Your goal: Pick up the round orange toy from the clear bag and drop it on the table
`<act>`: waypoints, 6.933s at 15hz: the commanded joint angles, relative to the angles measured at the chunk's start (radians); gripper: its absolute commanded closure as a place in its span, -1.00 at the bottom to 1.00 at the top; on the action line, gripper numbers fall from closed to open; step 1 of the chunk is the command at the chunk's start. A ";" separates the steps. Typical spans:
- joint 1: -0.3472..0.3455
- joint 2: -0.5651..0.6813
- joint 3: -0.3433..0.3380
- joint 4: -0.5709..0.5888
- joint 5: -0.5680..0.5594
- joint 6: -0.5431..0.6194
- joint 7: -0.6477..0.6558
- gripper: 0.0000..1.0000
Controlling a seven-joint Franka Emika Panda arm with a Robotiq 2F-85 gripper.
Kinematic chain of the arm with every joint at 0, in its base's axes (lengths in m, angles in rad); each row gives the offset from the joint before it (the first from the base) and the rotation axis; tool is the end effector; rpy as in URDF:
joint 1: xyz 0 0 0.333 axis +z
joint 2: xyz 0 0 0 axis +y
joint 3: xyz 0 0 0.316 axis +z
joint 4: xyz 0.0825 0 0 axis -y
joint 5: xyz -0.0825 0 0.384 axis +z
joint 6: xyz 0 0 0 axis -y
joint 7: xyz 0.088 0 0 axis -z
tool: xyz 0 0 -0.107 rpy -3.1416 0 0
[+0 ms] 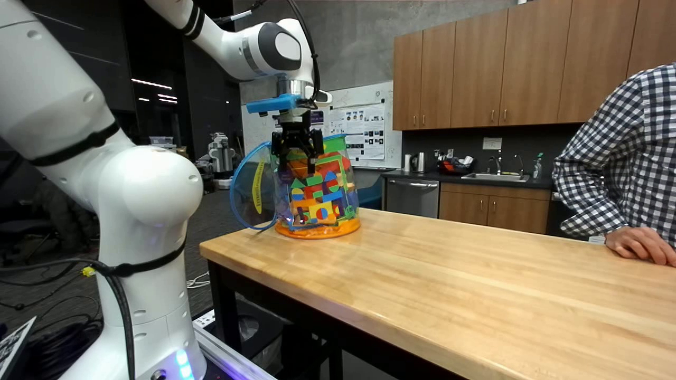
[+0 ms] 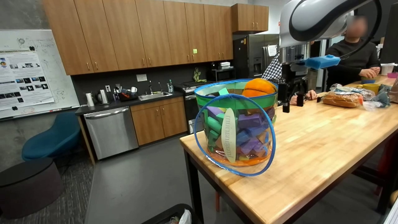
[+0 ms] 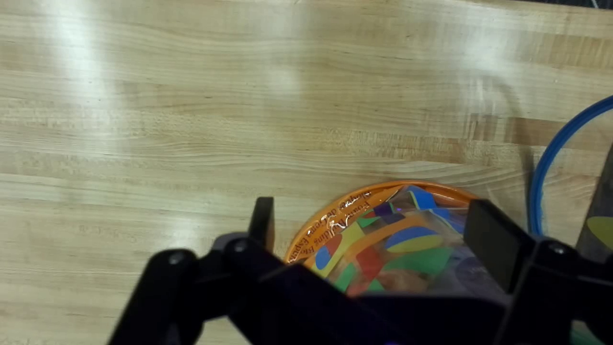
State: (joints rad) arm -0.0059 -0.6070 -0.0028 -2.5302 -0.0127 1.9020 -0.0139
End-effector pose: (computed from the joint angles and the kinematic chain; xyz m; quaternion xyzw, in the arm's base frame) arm 0.3621 -0.0041 0.4757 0.9999 0.0050 -0.0107 0.0051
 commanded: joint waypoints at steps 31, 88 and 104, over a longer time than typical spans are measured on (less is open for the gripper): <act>0.013 -0.060 0.031 0.141 -0.015 -0.272 0.005 -1.00; 0.092 0.358 0.158 0.576 -0.119 -0.404 0.045 -0.03; 0.094 0.281 0.142 0.641 -0.114 -0.556 0.013 0.98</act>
State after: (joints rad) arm 0.0743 -0.2821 0.1507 -1.9129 -0.1191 1.3993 0.0110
